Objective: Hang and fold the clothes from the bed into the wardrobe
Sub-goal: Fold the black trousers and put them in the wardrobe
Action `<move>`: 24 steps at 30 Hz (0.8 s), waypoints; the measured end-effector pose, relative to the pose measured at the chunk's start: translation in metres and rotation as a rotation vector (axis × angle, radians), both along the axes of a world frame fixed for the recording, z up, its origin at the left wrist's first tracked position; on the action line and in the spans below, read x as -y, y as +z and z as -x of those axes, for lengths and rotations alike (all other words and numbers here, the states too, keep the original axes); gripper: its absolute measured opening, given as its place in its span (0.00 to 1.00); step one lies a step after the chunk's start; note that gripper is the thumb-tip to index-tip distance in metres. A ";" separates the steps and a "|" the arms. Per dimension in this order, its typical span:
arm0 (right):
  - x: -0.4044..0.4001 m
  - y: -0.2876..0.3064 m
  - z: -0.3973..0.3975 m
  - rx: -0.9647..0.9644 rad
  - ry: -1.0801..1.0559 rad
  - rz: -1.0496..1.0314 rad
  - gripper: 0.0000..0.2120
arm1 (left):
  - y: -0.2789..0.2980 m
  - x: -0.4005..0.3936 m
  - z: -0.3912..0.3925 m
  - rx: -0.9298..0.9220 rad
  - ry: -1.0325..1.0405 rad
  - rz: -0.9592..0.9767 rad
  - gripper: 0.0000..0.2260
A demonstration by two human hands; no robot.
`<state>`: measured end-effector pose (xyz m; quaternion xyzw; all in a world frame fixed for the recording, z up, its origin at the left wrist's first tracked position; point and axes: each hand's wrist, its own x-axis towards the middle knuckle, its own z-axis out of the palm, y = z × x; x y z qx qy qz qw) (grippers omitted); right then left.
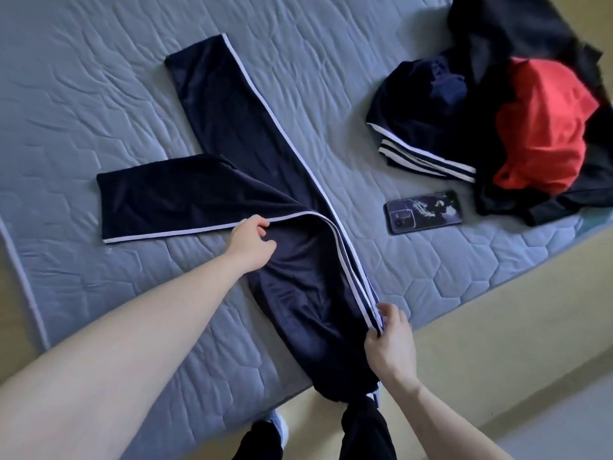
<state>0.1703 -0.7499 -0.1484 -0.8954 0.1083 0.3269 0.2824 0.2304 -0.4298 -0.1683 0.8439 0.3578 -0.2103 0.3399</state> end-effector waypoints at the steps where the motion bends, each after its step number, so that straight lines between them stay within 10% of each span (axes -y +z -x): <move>1: -0.017 0.002 -0.010 0.028 0.064 -0.035 0.21 | 0.000 -0.020 0.009 -0.016 0.045 -0.035 0.18; 9: -0.182 -0.013 -0.113 0.259 0.447 -0.182 0.30 | -0.011 -0.147 0.051 -0.205 0.846 0.053 0.21; 16: -0.245 -0.058 -0.143 0.296 0.892 0.055 0.36 | -0.055 -0.193 0.046 0.121 1.433 0.251 0.23; 24: -0.263 -0.059 -0.180 0.375 0.482 -0.156 0.05 | 0.002 -0.237 -0.040 0.573 1.097 -0.212 0.16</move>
